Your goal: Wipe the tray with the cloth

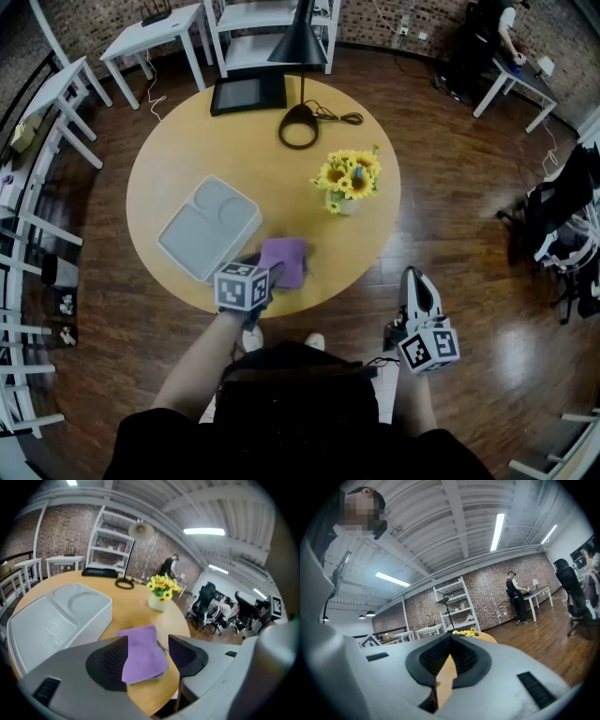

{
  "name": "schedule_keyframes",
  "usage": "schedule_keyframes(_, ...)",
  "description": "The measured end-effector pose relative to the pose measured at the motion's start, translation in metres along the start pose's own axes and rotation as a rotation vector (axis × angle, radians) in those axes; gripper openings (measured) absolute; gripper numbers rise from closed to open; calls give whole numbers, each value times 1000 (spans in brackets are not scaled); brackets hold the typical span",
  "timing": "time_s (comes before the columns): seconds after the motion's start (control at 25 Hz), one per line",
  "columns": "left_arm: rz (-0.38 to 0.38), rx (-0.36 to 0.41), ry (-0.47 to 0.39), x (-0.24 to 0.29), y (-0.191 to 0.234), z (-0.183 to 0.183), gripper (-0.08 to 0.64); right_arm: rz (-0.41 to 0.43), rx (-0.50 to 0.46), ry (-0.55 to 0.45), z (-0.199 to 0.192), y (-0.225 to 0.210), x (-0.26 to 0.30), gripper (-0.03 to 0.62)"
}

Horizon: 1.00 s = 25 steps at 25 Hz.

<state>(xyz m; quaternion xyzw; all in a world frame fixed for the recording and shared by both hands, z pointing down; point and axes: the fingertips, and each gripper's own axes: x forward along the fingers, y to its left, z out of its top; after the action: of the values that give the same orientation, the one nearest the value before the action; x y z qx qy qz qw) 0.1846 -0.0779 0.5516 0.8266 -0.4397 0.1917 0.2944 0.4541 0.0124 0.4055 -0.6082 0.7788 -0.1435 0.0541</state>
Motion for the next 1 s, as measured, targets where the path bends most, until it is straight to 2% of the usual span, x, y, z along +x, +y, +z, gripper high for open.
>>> schedule_keyframes(0.12, 63, 7, 162, 37, 11, -11, 280, -14, 3, 5, -9, 1, 4, 3)
schedule_keyframes(0.32, 88, 42, 297, 76, 10, -30, 287, -78, 25, -1, -11, -21, -7, 3)
schedule_keyframes(0.4, 137, 104, 404, 83, 17, -52, 287, -109, 17, -9, -8, -29, -12, 3)
schedule_keyframes(0.44, 156, 145, 431, 86, 18, -58, 281, -121, 17, -17, -6, -32, -14, 3)
schedule_keyframes(0.52, 162, 195, 422, 93, 16, -59, 281, -133, 17, -32, -2, -37, -18, 3)
schedule_keyframes(0.6, 145, 194, 408, 99, 14, -56, 281, -135, 17, -35, -2, -41, -20, 3)
schedule_keyframes(0.68, 142, 194, 428, 100, 15, -58, 276, -137, 21, -28, -8, -44, -20, 3)
schedule_keyframes(0.8, 145, 268, 427, 98, 12, -56, 267, -135, 36, -23, -14, -43, -22, 3)
schedule_keyframes(0.84, 138, 293, 420, 96, 10, -55, 236, -131, 40, -23, -15, -43, -22, 3)
schedule_keyframes(0.88, 125, 307, 415, 95, 8, -55, 152, -125, 42, -22, -16, -42, -22, 3)
schedule_keyframes(0.92, 107, 308, 411, 94, 6, -56, 111, -118, 44, -21, -16, -42, -21, 3)
schedule_keyframes(1.0, 67, 275, 396, 92, 5, -58, 86, -102, 47, -13, -18, -42, -17, 3)
